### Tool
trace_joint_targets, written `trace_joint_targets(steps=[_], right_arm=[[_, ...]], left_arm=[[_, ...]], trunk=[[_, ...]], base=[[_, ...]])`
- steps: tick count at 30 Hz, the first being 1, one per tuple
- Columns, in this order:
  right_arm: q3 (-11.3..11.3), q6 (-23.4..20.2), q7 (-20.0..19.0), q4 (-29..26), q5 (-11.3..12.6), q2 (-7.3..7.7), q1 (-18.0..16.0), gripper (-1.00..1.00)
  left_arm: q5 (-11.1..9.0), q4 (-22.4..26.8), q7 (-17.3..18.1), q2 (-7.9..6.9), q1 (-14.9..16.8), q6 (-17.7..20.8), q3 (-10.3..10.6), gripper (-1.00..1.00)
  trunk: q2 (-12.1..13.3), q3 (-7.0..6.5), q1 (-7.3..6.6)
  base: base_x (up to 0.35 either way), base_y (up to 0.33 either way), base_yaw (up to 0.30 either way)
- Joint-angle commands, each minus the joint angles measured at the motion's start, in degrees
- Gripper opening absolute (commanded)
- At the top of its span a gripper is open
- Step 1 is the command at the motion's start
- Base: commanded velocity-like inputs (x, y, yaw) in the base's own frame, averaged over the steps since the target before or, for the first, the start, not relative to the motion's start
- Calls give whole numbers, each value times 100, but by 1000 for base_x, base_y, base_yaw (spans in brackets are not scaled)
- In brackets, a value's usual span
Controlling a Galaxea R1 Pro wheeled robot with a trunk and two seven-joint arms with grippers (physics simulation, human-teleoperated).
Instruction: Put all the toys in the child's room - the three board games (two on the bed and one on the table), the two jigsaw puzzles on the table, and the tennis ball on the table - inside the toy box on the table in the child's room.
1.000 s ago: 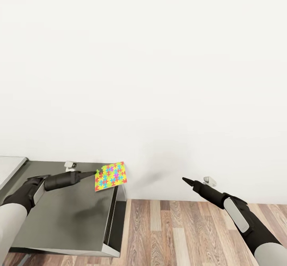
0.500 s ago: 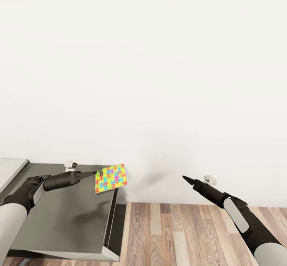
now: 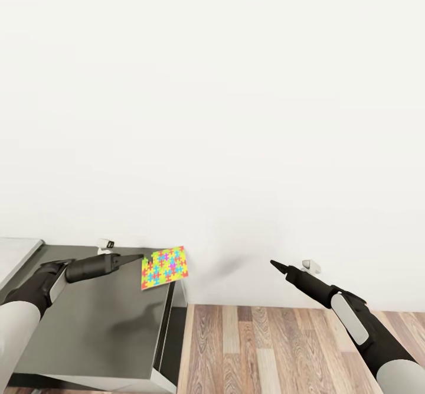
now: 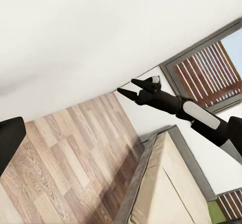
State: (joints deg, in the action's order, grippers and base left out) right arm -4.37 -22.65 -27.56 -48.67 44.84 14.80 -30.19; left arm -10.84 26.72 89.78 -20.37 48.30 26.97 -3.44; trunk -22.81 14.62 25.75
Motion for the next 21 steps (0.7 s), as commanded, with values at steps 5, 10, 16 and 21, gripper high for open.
trace_joint_targets(steps=[5,10,16,21], right_arm=[[-18,-29,5,-2,47,5,-4,100],[-20,-29,5,-2,45,5,-4,100],[-20,-29,5,-4,48,0,-4,100],[-20,-29,5,-3,47,-3,-4,100]], left_arm=[[3,0,22,5,4,63,0,100],[3,0,22,6,4,63,1,100],[3,0,22,7,4,63,1,100],[3,0,22,7,4,63,3,100]], trunk=[[-11,-36,4],[-11,-82,4],[-11,-137,4],[-11,-183,4]], base=[[0,0,0],[0,0,0],[0,0,0],[0,0,0]])
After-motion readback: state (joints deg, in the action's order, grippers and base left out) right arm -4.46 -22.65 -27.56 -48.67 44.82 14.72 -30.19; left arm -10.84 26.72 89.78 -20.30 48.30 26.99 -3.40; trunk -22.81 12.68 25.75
